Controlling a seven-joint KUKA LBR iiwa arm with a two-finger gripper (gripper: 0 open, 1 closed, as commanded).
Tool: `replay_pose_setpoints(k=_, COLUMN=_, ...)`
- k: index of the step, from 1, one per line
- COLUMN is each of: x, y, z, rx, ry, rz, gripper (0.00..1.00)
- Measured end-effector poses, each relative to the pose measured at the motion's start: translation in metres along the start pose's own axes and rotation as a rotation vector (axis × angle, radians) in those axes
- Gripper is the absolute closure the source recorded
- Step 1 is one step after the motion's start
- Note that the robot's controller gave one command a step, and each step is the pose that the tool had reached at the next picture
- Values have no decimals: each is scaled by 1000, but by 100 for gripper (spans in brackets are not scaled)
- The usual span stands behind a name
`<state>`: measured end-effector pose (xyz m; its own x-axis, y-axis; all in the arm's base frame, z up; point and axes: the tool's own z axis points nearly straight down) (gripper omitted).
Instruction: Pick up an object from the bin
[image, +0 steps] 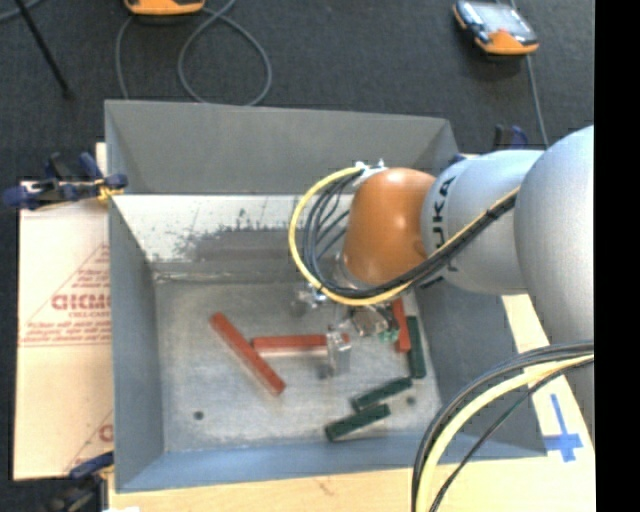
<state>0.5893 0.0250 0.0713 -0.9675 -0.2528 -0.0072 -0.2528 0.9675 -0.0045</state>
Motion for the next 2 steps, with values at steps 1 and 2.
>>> replay_pose_setpoints(k=1, x=0, y=5, z=0, rx=-3, ry=1, rz=-7, gripper=100)
replay_pose_setpoints(k=2, x=36, y=41, z=-139, rx=-4, ry=-3, rz=26, gripper=100)
